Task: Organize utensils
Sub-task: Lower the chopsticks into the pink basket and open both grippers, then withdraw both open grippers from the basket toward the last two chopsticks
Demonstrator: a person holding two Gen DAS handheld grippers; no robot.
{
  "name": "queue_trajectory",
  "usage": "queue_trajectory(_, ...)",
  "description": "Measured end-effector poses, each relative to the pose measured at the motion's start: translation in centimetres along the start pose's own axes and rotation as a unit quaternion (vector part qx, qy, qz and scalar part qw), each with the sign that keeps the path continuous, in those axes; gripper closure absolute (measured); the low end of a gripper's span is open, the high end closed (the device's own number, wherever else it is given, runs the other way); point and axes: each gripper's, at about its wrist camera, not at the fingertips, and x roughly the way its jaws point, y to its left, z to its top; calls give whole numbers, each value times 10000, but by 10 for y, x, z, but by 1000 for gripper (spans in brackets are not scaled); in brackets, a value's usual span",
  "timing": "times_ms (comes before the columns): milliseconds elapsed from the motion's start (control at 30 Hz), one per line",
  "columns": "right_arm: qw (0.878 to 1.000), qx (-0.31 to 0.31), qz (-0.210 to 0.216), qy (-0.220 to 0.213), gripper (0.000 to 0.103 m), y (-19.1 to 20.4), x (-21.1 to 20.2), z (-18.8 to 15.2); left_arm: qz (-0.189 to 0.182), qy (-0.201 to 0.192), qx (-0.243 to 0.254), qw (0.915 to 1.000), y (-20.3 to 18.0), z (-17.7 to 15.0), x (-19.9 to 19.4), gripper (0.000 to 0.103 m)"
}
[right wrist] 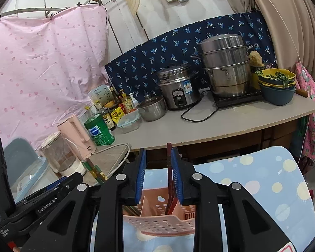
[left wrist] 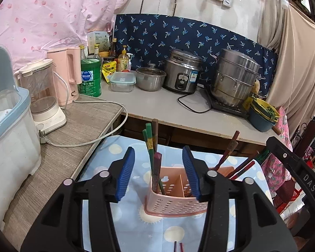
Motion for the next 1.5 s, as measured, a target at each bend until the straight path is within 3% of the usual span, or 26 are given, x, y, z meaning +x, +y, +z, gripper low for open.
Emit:
queue_trajectory(533,9994,-81,124,301,78,3,-57,-55,8,270,260,9993,-5,-49,-33,54)
queue_trajectory(933,9978,-331,-85,570,77,0,-100,-118,35,599,476,9971,-5,-114,-57,51)
queue_trajectory(1300,9916,-603,-250,1118,77,0,-132,-194,133,931,719,9930,1,-189,-80,48)
queue_trajectory(1500,9869,-685,-330,1425,77,0,-141,-232,84,1266,602,9901,8,-226,-83,47)
